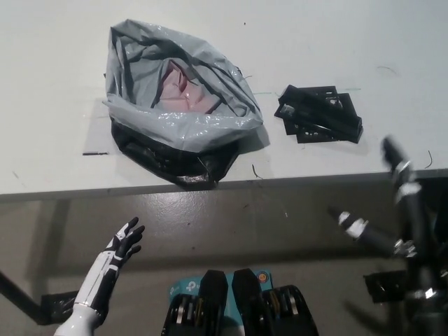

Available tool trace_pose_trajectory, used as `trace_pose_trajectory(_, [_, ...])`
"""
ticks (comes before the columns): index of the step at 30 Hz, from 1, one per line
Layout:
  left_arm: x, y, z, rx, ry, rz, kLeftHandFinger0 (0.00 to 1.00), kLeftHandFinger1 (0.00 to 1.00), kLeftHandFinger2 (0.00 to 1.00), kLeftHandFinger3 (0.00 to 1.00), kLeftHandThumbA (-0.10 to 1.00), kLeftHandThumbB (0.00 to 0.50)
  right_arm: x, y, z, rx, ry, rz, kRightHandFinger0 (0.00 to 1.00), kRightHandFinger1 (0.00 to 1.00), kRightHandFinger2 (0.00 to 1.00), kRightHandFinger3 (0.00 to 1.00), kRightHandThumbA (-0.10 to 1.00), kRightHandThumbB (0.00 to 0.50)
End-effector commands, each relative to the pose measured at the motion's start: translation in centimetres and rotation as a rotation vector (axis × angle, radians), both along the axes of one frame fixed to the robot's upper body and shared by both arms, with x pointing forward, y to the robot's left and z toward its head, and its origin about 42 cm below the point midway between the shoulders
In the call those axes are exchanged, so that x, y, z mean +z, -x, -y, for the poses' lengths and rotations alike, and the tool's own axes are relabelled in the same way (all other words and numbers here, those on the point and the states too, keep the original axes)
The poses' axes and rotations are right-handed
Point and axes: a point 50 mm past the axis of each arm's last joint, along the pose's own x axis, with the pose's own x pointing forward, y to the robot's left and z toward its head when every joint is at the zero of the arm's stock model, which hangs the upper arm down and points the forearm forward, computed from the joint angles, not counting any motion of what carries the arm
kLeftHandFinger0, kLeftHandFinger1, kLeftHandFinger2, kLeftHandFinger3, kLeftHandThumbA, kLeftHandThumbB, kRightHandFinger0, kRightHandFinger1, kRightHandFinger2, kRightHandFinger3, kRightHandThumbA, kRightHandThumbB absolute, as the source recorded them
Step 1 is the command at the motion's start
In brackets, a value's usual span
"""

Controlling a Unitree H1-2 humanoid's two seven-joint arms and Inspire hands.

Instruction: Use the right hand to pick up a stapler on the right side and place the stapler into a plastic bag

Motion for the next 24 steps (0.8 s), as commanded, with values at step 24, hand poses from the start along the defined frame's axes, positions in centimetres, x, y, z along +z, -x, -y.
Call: trace_pose_trajectory(24, [2.4,-0.9,-0.3,-0.027,-0.005,0.117,1.0,1.0,1.0,1.0,1.0,0.232,16.8,-24.6,-3.8,0.062,0.76,-0.475,1.0,1.0,1.0,1.0,1.0,0.416])
